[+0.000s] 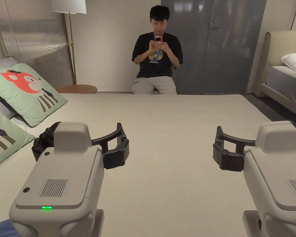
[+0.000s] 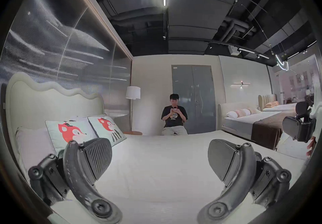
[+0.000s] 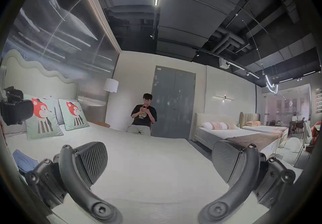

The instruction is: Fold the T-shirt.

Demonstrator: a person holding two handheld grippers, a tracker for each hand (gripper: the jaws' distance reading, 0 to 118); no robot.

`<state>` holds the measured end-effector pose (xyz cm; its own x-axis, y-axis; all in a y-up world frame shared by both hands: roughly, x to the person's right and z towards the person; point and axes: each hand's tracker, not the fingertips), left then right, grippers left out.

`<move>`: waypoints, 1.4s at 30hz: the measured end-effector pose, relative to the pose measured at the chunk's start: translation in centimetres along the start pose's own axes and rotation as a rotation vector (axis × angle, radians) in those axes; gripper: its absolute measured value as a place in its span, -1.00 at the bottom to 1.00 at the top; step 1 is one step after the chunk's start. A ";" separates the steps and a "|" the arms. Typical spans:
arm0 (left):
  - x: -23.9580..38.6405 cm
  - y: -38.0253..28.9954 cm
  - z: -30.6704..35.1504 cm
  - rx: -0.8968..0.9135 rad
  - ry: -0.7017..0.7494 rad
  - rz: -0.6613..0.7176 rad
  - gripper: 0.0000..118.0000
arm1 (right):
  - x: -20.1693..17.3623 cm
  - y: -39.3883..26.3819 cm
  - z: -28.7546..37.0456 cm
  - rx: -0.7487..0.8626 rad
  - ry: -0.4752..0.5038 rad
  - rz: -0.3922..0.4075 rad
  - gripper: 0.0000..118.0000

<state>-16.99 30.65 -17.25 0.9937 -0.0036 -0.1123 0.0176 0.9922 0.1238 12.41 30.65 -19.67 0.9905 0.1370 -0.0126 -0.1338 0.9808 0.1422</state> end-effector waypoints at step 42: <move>0.1 -0.4 0.1 0.000 0.000 0.006 0.87 | -0.2 -0.2 -0.1 -0.003 -0.003 -0.013 1.00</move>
<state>-16.89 30.22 -17.20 0.9938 0.0021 -0.1115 0.0119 0.9922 0.1244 12.21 30.40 -19.78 0.9922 0.1238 -0.0118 -0.1210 0.9828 0.1393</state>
